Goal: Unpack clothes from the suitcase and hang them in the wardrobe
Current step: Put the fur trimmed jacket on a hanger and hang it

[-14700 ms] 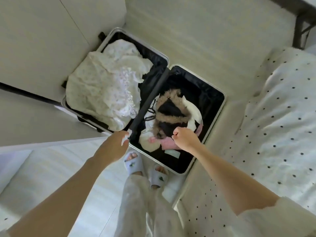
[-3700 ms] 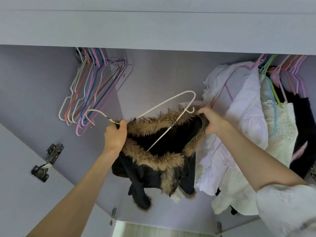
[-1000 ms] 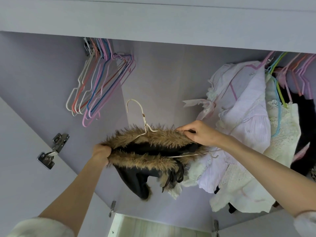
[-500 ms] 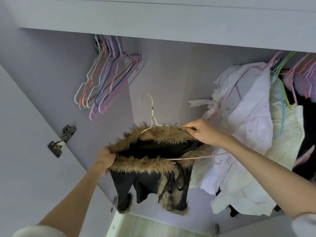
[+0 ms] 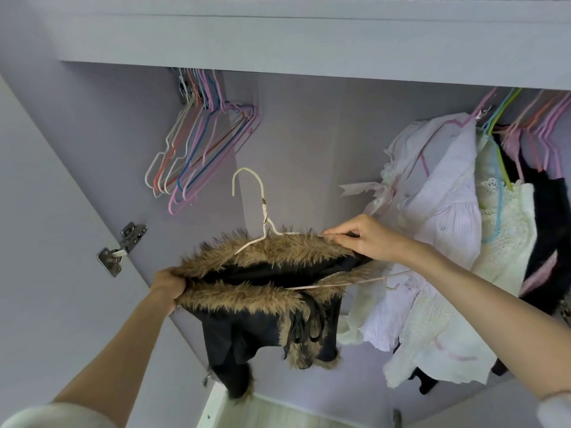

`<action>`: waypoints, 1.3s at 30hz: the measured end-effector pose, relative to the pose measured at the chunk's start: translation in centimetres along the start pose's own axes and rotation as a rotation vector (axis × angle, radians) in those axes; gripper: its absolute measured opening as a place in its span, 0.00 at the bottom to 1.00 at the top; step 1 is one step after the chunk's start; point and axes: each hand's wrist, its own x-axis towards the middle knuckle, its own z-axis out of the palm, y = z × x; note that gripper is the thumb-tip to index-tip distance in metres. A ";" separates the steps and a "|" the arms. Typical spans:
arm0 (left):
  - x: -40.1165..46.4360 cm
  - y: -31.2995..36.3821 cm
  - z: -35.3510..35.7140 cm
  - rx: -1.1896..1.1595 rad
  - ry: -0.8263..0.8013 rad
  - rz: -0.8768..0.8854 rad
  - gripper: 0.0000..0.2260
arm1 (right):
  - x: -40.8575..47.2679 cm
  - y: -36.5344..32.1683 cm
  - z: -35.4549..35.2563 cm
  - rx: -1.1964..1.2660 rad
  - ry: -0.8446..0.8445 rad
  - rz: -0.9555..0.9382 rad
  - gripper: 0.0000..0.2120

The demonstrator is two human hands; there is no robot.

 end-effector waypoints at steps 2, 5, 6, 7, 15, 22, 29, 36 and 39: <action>-0.7 0.1 0.3 -0.082 -0.010 -0.014 0.13 | -0.2 0.4 -0.3 -0.040 0.039 0.023 0.11; -2.0 0.7 0.6 -0.196 -0.120 -0.044 0.13 | 0.0 1.2 0.1 -0.153 0.072 0.098 0.19; -2.3 1.2 0.7 -0.215 -0.162 -0.045 0.12 | -0.1 1.4 0.5 -0.182 0.079 0.116 0.20; -2.6 1.9 0.8 -0.213 -0.195 -0.021 0.12 | -0.2 1.4 0.9 -0.184 0.078 0.123 0.20; -4.1 4.8 1.4 0.038 -0.279 0.154 0.10 | -0.5 1.3 3.4 0.046 0.199 0.153 0.25; -3.7 4.5 0.0 0.425 -0.054 0.280 0.10 | -2.0 1.4 2.6 0.218 0.244 0.136 0.25; -4.3 3.7 0.2 0.219 -0.158 0.171 0.07 | -2.8 1.3 1.9 0.201 0.267 0.183 0.26; -7.4 6.4 1.6 0.312 -0.317 0.279 0.09 | -2.3 2.0 3.5 0.129 0.227 0.175 0.28; -8.8 7.7 2.8 0.616 -0.278 0.487 0.09 | -1.9 1.8 4.5 0.119 0.234 0.158 0.28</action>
